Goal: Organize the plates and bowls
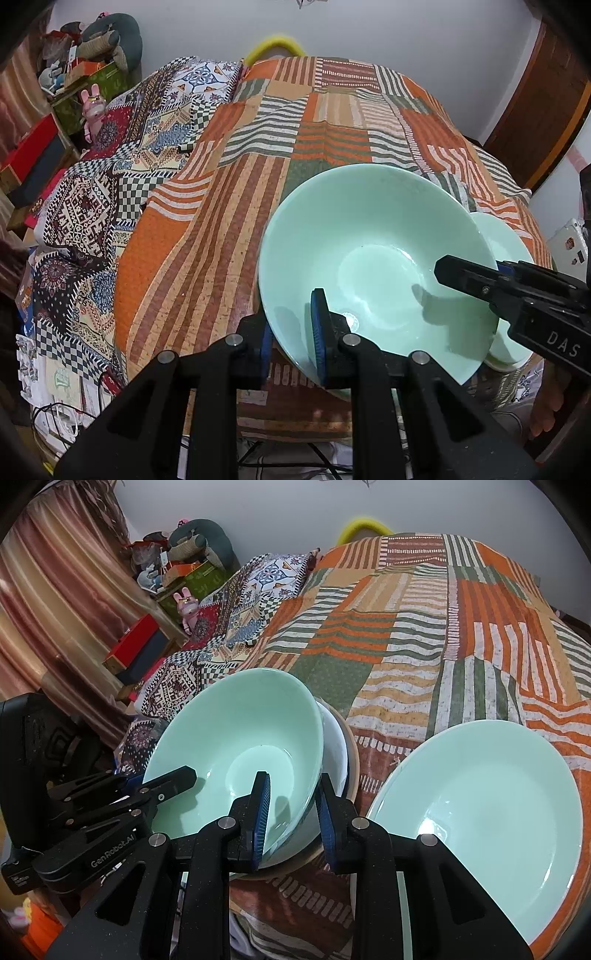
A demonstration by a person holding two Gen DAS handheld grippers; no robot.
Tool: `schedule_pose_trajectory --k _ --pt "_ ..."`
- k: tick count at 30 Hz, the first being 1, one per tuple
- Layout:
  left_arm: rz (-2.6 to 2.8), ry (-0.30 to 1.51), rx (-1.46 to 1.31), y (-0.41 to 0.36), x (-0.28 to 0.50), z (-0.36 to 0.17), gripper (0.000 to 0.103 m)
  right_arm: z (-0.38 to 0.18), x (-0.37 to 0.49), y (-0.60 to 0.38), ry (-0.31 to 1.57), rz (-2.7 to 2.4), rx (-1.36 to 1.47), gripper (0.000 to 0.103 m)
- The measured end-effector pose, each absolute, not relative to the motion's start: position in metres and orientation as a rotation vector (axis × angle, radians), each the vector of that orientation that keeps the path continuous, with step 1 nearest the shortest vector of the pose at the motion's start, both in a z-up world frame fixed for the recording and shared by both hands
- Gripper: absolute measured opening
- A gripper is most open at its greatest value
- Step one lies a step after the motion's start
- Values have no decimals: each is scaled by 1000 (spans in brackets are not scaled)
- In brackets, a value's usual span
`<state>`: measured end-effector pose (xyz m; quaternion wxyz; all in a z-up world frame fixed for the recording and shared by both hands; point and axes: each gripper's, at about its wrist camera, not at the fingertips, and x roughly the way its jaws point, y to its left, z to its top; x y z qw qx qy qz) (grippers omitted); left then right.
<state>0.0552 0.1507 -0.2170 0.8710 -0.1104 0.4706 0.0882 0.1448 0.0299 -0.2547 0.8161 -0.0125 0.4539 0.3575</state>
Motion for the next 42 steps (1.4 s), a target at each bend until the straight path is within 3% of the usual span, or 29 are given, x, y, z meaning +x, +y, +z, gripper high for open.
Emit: schedule_pose_trajectory --k 32,39,42 --pt "190 970 -218 152 50 -217 18 -247 143 28 922 744 -53 30" --pt "170 930 -247 155 45 -201 25 -242 144 24 900 737 -60 30" --pt "164 917 -252 156 44 -198 35 -241 145 23 898 734 -64 37"
